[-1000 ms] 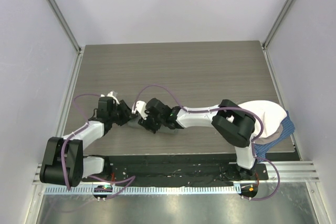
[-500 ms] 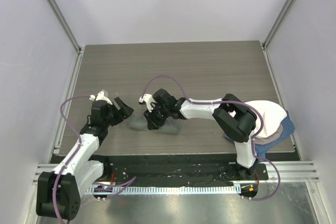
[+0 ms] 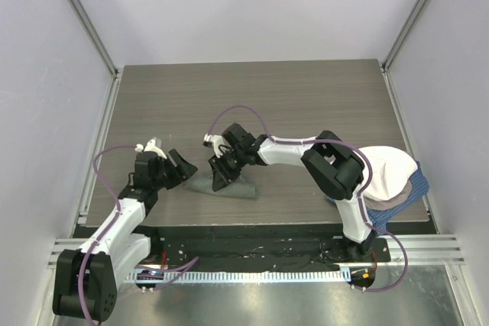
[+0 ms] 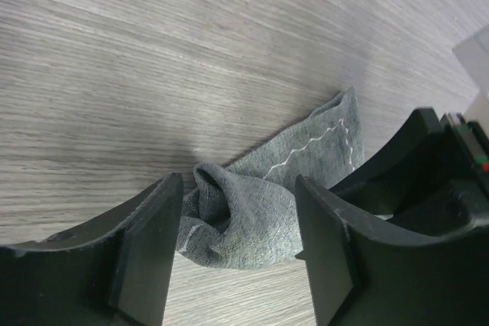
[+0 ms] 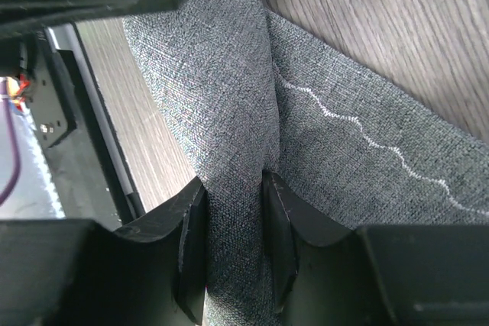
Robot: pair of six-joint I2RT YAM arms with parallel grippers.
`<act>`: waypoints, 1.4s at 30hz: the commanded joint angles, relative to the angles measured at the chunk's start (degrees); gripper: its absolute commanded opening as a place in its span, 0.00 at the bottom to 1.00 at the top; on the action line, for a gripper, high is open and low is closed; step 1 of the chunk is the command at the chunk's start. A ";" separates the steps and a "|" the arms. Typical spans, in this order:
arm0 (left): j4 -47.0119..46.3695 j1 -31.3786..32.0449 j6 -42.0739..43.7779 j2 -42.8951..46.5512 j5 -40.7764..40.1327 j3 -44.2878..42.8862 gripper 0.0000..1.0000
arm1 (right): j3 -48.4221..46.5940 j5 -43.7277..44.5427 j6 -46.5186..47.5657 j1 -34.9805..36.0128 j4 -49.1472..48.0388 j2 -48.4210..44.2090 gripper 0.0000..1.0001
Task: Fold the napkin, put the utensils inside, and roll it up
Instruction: Roll the napkin with the utensil
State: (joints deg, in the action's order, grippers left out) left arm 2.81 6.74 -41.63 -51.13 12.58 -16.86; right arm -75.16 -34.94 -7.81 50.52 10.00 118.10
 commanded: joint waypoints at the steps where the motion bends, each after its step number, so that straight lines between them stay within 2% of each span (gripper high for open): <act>1: -4.65 -0.15 -0.65 0.16 1.75 1.39 0.62 | -0.43 -0.57 -1.85 -0.16 3.18 3.71 0.37; 7: -6.58 -0.15 -0.74 -2.91 2.89 1.22 0.54 | -1.75 -2.24 -2.99 -1.57 3.27 6.17 0.37; 10: -7.90 -0.06 -0.74 -4.76 3.68 1.04 0.44 | -2.45 -2.94 -3.09 -2.09 3.27 6.79 0.37; 14: -8.61 -0.15 -0.30 -7.48 4.30 -0.01 0.24 | -2.72 -2.94 -2.82 -2.45 3.36 5.48 0.40; 15: -8.61 -0.15 -0.12 -8.71 4.47 -0.71 0.20 | -2.80 -2.51 -2.65 -2.45 3.36 4.25 0.44; 16: -8.44 -0.15 -0.03 -9.33 4.65 -1.06 0.12 | -2.72 -2.16 -2.47 -2.45 3.79 3.37 0.46; 19: -7.91 -0.15 0.40 -11.61 5.26 -2.21 0.01 | -3.33 -0.31 -1.07 -2.45 5.46 -0.06 0.54; 24: -6.50 -0.15 1.11 -14.34 5.44 -4.23 0.00 | -2.11 6.36 3.66 -1.48 6.08 -7.79 0.65; 28: -4.05 -0.15 1.11 -15.83 4.91 -5.55 0.00 | 1.41 20.92 10.70 3.17 3.28 -14.90 0.70; 32: -1.51 -0.15 1.20 -16.80 4.03 -7.30 0.00 | 8.25 33.07 15.10 9.75 -4.45 -18.16 0.72; 35: -0.09 -0.15 1.46 -18.20 4.12 -8.36 0.00 | 11.77 41.06 19.05 12.92 -9.73 -19.14 0.73; 36: -0.08 -0.15 1.46 -18.39 4.21 -8.54 0.00 | 12.39 42.40 19.67 14.41 -12.69 -18.88 0.73; 42: 0.00 -0.15 1.46 -19.88 4.82 -9.42 0.00 | 13.10 46.97 23.63 16.89 -14.92 -15.28 0.74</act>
State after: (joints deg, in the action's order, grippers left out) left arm 2.09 6.72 -41.39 -70.41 17.17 -24.32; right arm -61.89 3.95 11.11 67.24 1.39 101.25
